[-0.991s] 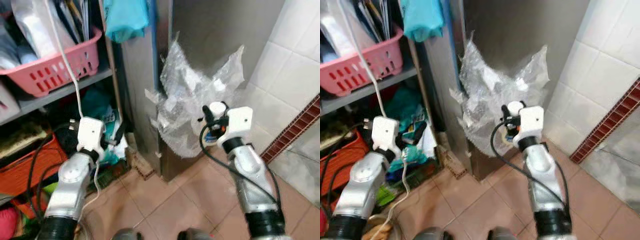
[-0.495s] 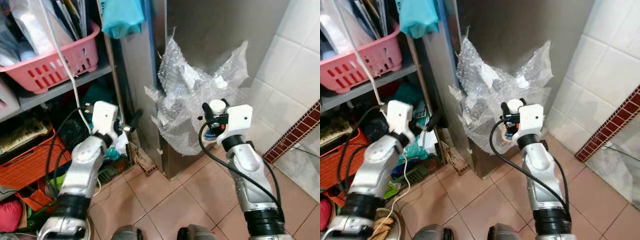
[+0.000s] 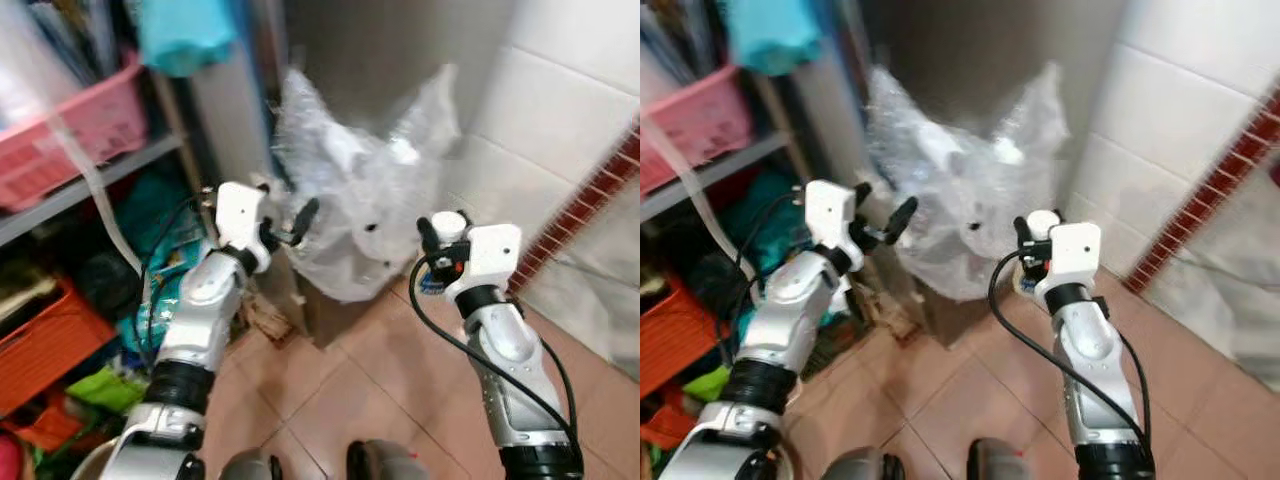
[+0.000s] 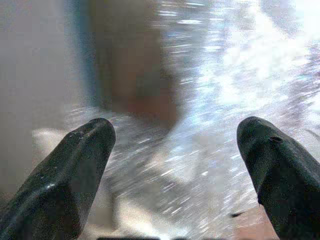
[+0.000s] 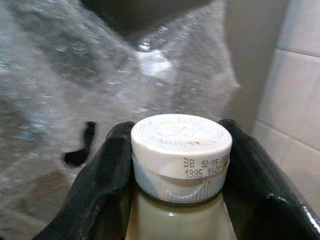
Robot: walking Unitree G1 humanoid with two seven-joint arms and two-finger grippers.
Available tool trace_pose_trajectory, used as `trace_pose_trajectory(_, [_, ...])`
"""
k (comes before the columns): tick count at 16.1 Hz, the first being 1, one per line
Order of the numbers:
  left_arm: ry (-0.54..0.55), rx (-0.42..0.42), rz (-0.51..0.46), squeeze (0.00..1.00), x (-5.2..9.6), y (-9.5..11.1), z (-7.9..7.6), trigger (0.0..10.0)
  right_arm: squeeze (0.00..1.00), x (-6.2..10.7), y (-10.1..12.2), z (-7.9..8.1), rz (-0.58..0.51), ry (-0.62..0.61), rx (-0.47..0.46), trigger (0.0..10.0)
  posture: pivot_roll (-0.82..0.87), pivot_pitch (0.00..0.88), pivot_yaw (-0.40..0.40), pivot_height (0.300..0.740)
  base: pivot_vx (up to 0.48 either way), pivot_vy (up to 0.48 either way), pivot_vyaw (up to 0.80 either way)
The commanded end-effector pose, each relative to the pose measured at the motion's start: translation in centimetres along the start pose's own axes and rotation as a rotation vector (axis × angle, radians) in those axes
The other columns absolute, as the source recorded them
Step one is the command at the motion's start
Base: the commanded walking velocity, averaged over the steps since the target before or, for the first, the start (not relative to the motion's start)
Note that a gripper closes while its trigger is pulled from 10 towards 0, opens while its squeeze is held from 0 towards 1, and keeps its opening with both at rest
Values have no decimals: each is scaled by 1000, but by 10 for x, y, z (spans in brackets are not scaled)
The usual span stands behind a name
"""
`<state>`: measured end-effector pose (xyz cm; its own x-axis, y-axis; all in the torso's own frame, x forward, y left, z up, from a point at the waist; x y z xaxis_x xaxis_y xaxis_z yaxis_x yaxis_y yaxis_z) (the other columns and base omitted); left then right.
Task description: Restocking fridge
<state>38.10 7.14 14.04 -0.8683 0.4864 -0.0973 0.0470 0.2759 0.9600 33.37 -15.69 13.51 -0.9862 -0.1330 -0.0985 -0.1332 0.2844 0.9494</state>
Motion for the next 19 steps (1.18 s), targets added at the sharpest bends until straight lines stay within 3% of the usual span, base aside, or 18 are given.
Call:
trace_pose_trajectory(1, [13,-6,7,0,6,-3,7,10000,0,-4,20,2,-61,10,10,10000,-41,130,50,740,247,0,0])
trace_pose_trajectory(7, [121,-7,-45,0,13,3,26,10000,0,-4,22,5,-71,44,48,10000,-26,135,37,740,41,0,0])
trace_pose_trajectory(16, [68,27,-38,0,5,-2,13,10000,0,0,13,-4,-39,3,91,10000,-29,113,27,740,0,0,0])
trace_pose_trajectory(19, [69,27,-37,0,5,-3,13,10000,0,2,10,-4,-29,6,89,10000,-29,112,26,740,0,0,-692])
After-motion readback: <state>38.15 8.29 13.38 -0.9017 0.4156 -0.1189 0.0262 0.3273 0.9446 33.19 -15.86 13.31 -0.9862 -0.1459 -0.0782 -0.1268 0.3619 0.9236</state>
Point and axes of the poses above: a point about 5 cm out from each wrist's last joint towards the gripper, its own x axis pointing back from the gripper into the wrist, its own y axis along the axis of the wrist's last joint, z = x × y, the point moved 6 cm from there along -x, pointing out of the wrist towards the gripper, and after that the axes turned 13 degrees about x, right-handed, at the moved point
